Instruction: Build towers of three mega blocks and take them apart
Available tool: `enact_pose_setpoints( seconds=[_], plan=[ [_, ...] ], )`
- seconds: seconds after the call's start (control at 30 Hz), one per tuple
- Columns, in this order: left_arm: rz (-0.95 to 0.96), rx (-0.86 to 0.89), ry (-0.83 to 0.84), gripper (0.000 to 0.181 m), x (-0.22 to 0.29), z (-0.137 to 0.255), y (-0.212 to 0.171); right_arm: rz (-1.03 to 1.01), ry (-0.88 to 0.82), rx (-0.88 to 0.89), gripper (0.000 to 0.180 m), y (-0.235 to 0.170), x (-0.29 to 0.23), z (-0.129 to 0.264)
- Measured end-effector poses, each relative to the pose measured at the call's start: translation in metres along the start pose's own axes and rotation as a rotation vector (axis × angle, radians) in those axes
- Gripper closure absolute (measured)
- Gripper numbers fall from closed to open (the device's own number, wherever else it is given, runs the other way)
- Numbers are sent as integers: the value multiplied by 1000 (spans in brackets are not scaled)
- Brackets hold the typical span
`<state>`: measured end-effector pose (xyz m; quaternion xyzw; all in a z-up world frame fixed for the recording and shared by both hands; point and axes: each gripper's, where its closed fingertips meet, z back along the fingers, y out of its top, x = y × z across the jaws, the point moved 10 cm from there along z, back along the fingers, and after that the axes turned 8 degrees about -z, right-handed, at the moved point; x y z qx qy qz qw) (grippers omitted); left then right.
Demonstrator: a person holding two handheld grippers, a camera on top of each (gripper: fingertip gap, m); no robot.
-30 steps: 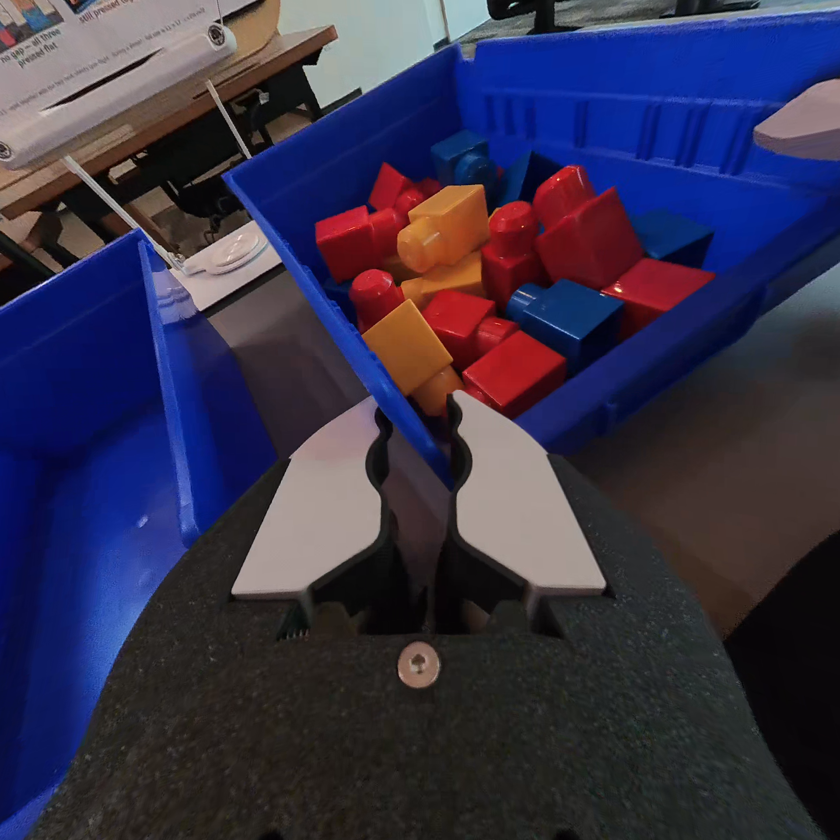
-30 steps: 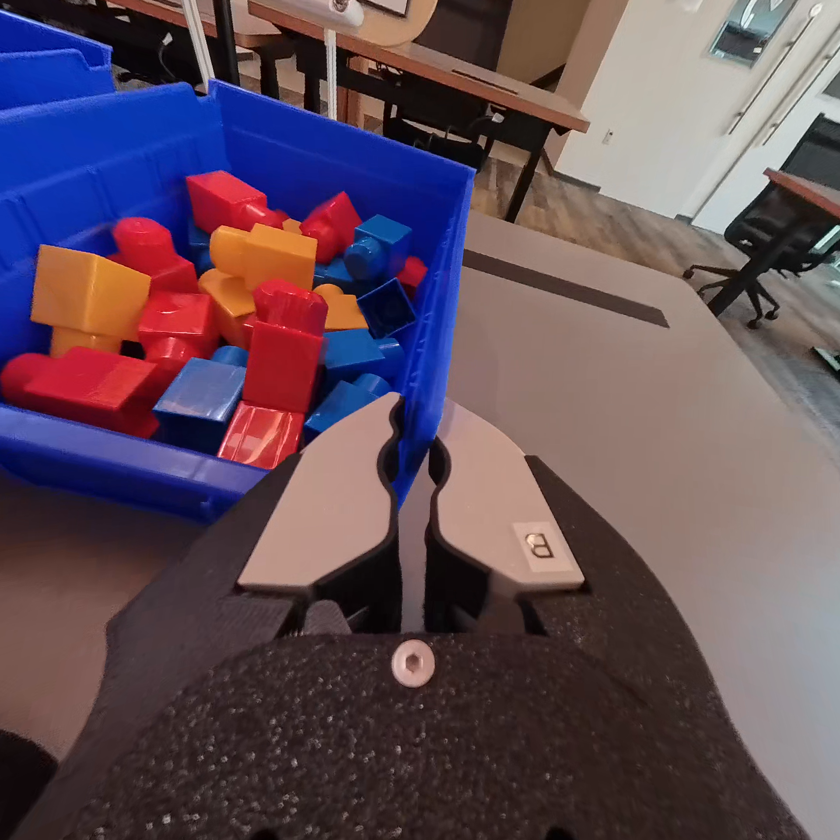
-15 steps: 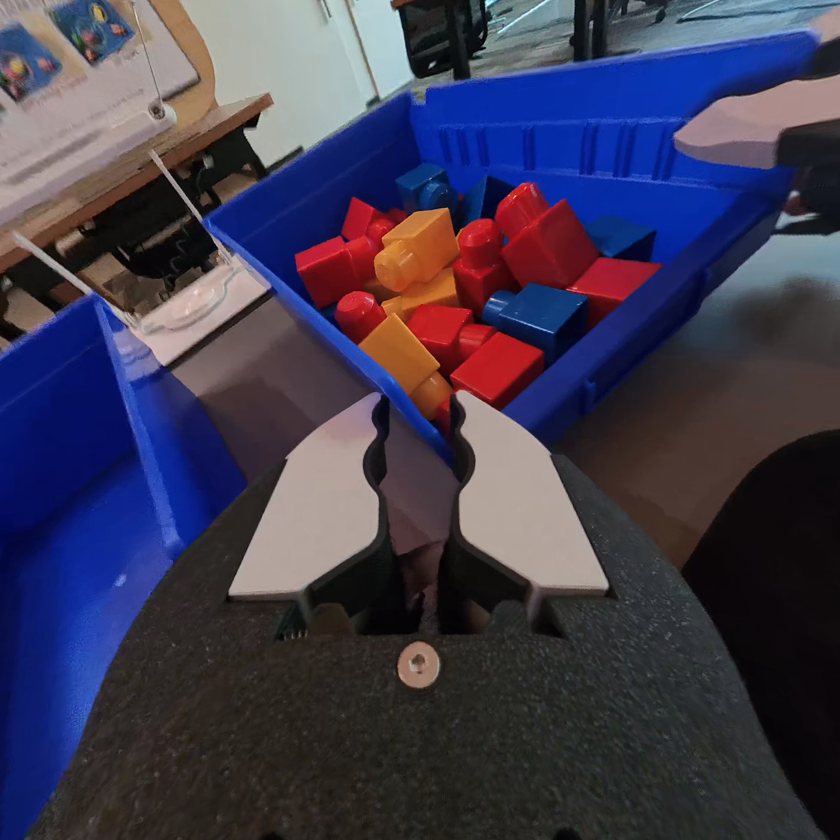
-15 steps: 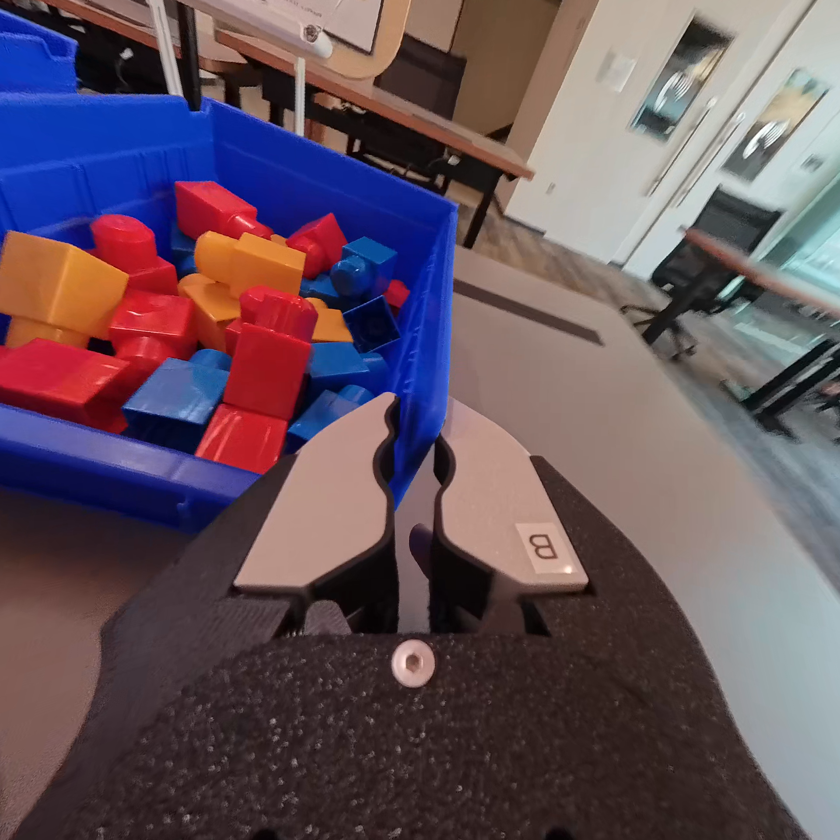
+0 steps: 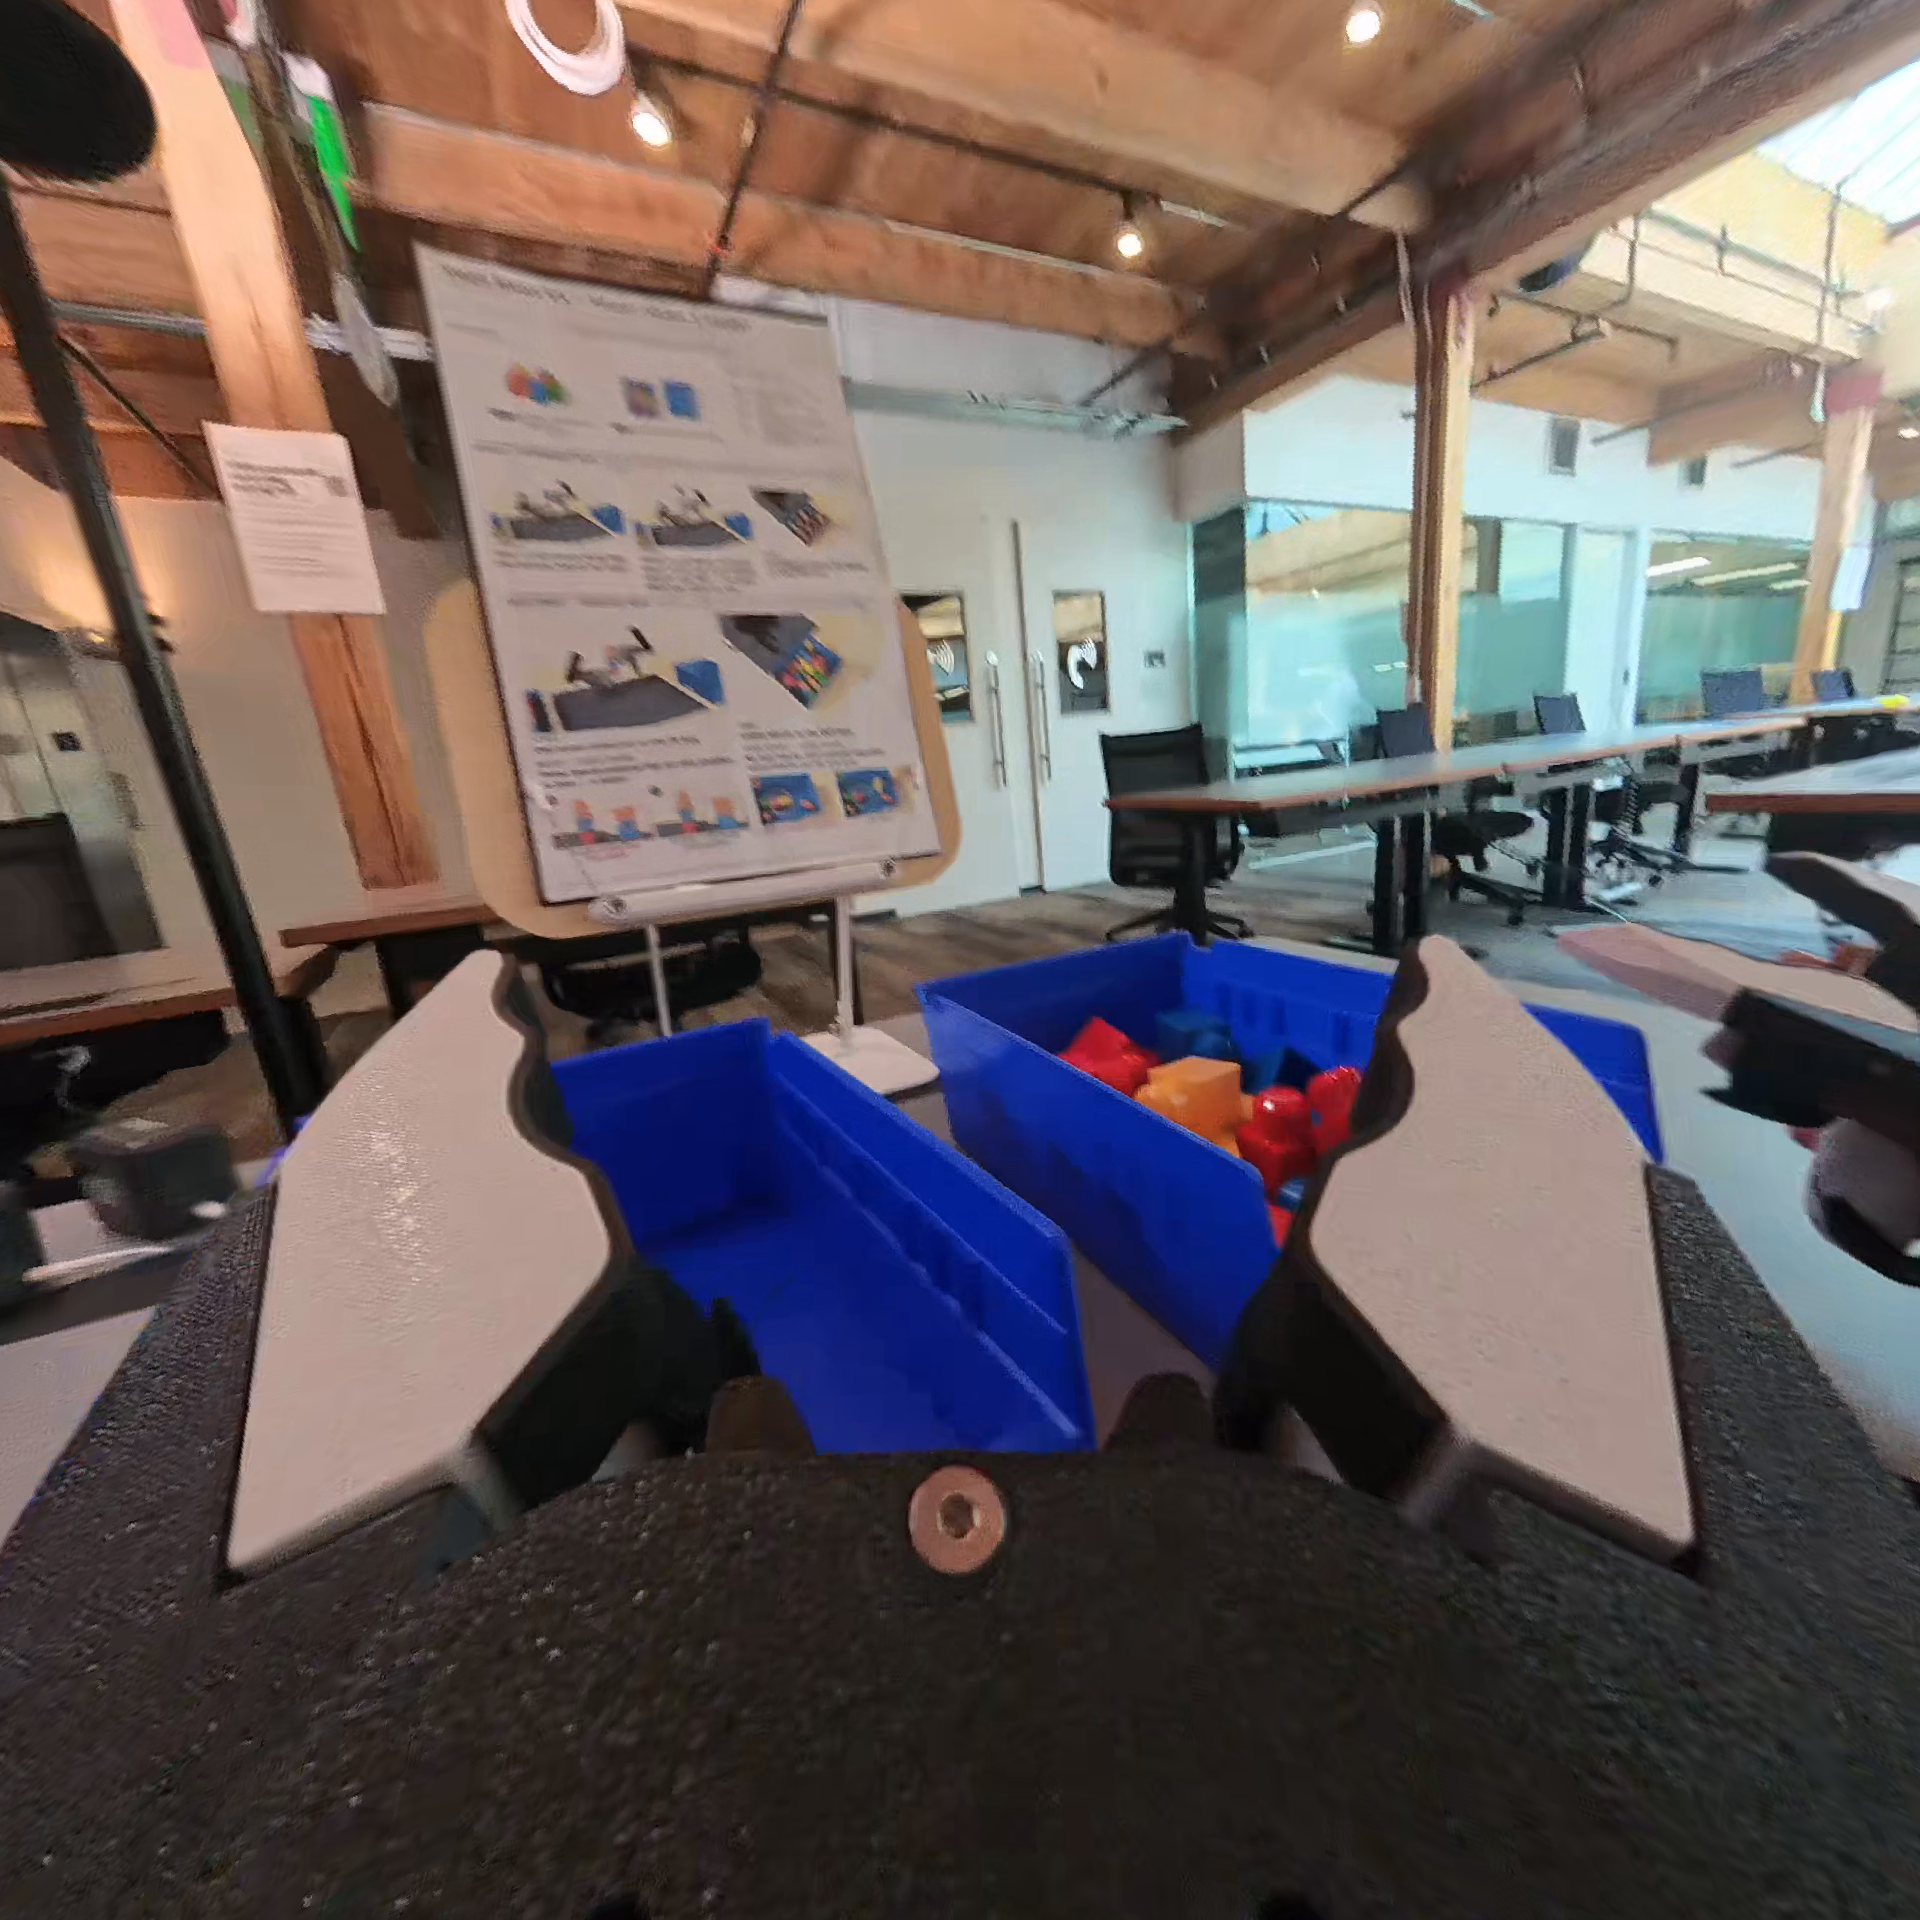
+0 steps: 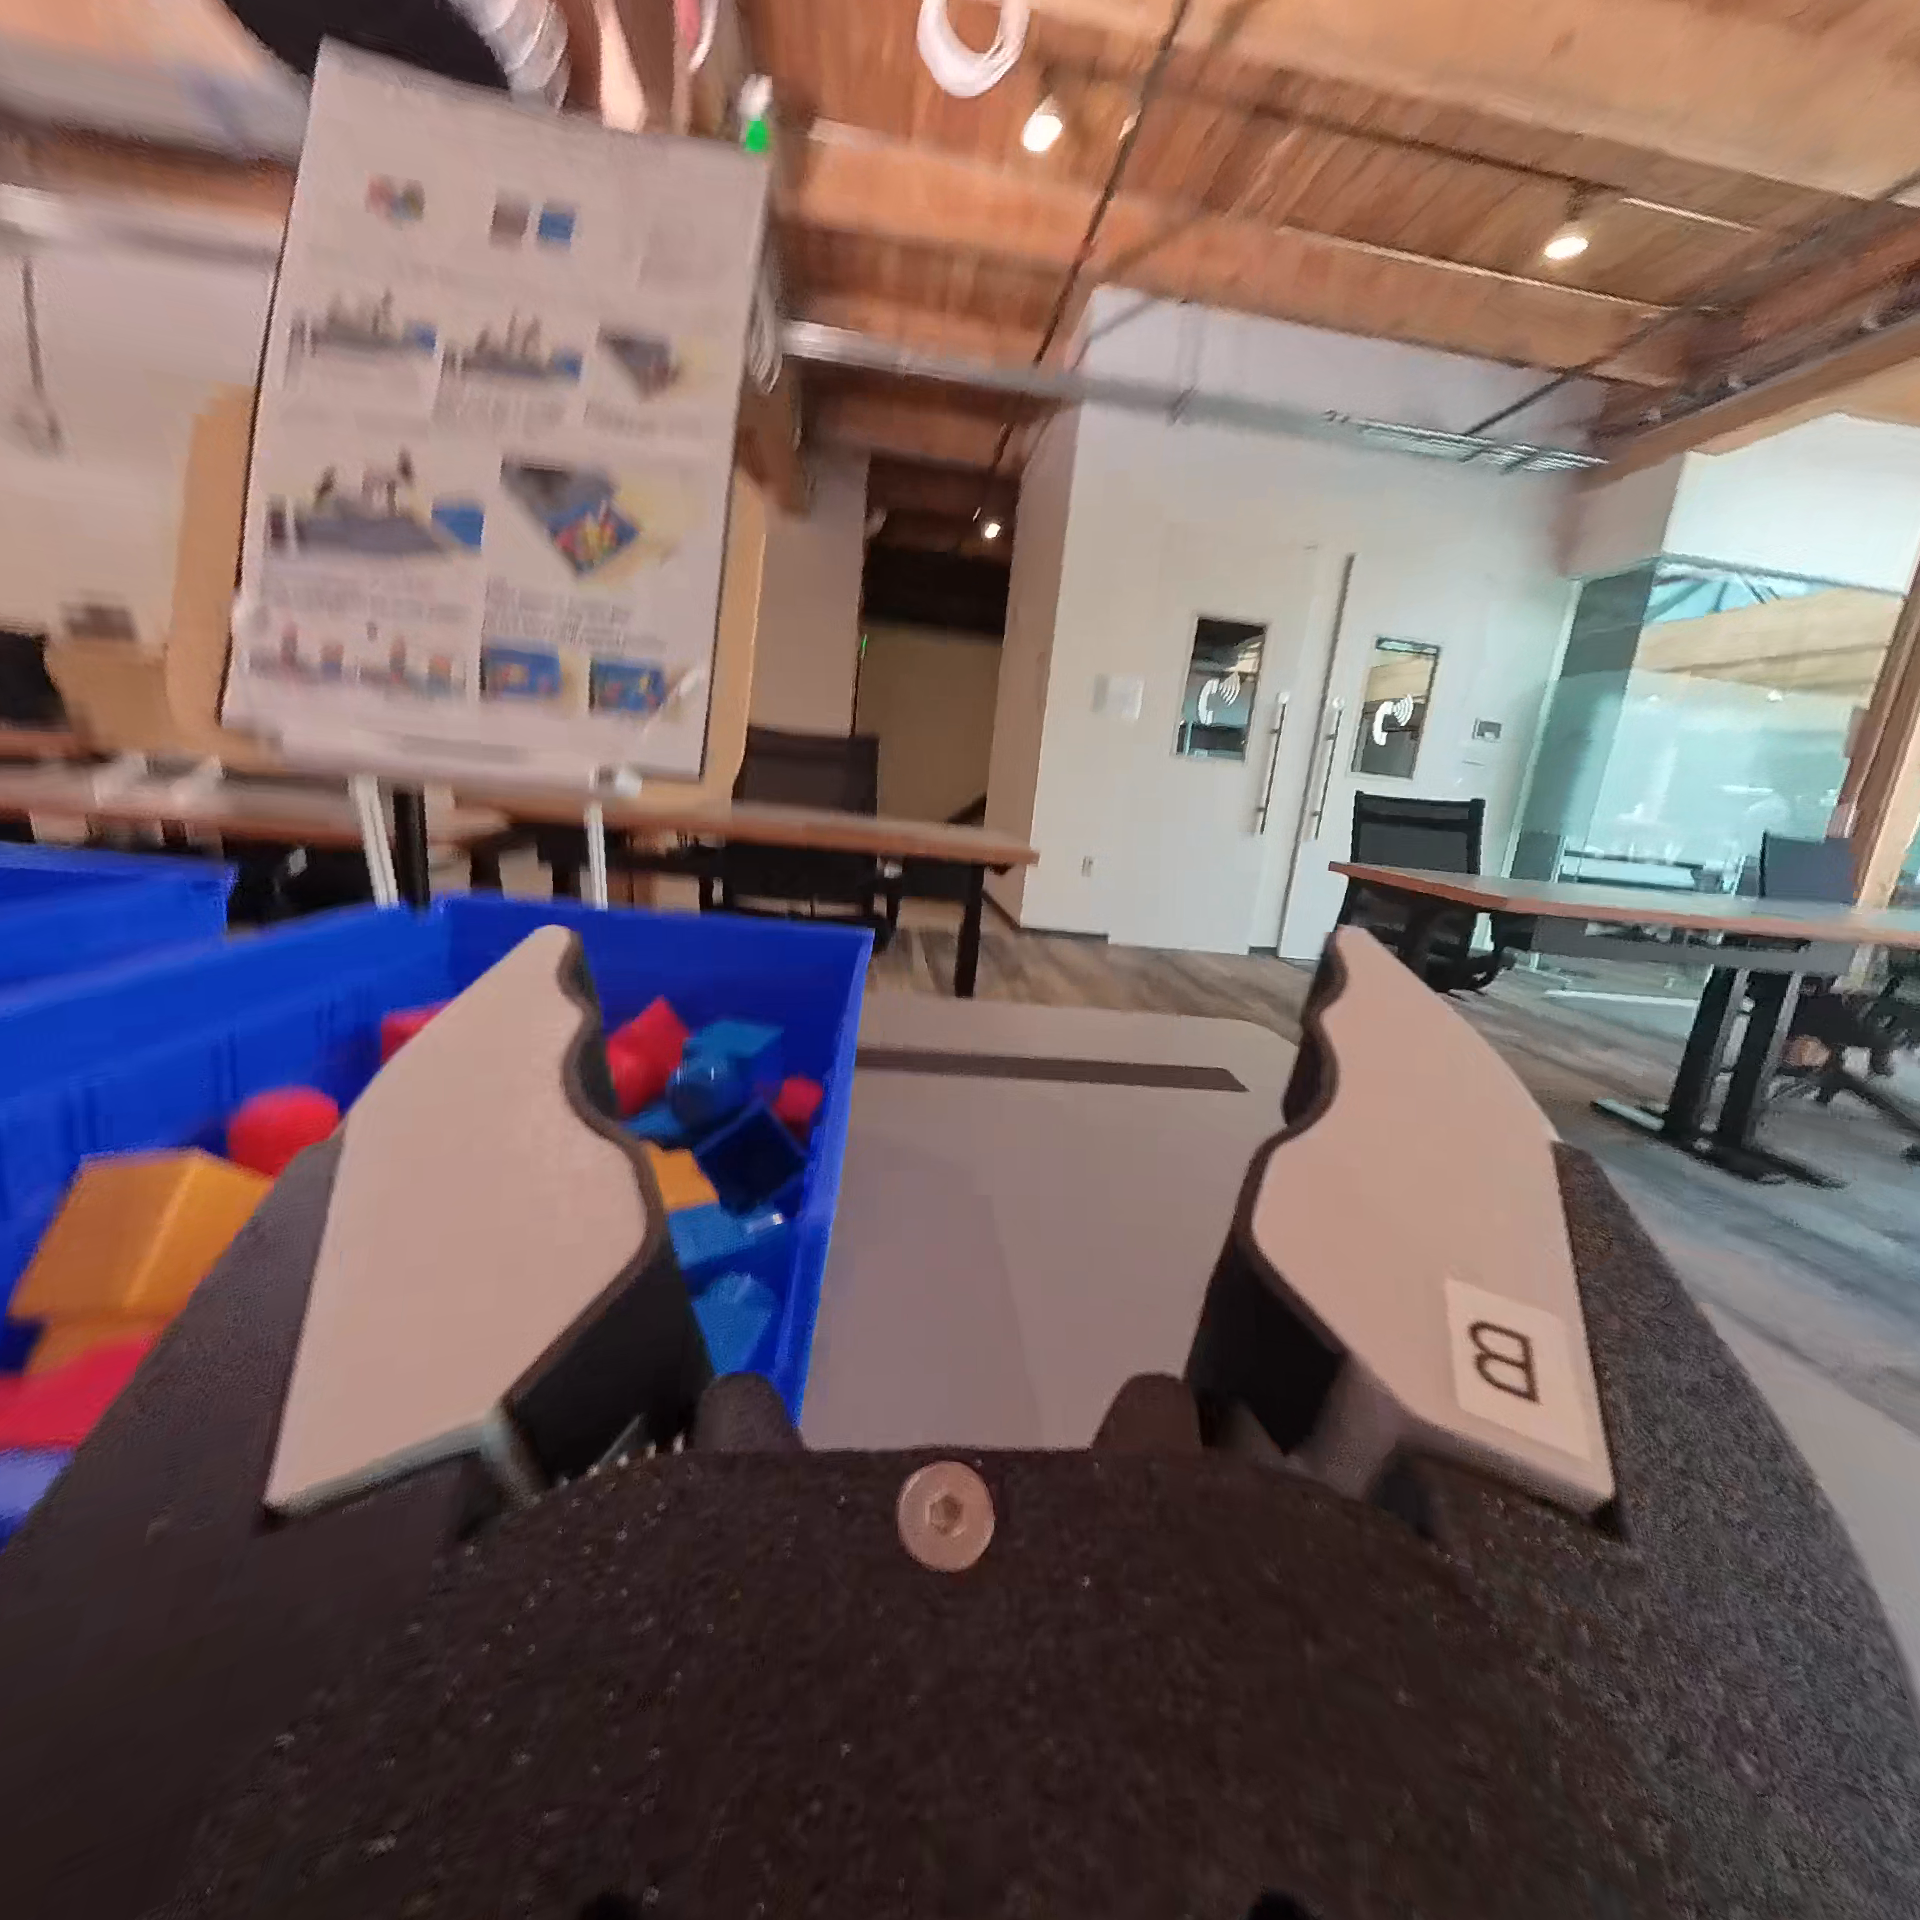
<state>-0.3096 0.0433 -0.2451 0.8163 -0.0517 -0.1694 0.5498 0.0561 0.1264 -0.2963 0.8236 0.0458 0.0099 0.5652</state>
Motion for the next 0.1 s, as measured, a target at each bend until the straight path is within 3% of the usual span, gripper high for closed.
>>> enact_pose_setpoints(
  seconds=[0.1],
  plan=[
    [-131,-32,109,34,-22,10,9,-90,-72,17,38,0,10,1]
  ],
)
